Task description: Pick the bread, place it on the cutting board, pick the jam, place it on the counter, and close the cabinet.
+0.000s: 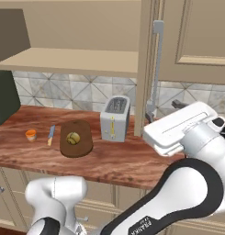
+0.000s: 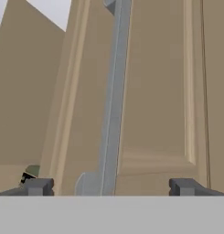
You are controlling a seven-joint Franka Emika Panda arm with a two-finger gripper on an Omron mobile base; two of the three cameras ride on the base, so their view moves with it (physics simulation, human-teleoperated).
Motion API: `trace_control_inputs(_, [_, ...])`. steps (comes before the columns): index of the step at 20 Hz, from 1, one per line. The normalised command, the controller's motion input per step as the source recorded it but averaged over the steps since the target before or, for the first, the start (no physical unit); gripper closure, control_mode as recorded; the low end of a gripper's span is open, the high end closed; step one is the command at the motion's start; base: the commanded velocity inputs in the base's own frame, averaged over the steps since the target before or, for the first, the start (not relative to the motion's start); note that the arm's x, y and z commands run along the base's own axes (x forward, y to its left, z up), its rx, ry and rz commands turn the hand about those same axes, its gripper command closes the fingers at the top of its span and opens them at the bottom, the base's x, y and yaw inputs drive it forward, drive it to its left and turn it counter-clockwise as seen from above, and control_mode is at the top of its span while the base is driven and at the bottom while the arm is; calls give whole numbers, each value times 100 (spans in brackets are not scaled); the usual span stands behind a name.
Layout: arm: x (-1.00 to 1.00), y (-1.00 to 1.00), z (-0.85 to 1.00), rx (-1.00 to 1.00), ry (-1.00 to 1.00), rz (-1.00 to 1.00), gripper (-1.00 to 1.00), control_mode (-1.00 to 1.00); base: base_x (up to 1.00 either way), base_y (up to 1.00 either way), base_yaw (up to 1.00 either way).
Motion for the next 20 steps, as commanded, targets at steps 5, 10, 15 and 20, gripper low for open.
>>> trace_control_inputs(5, [0,0,0,0,0,13,-100,-100,0,0,0])
trace_control_inputs(10, [0,0,0,0,0,12,-100,-100,0,0,0])
trace_control_inputs(15, [0,0,0,0,0,11,-100,-100,0,0,0])
trace_control_inputs(20, [0,0,0,0,0,11,-100,-100,0,0,0])
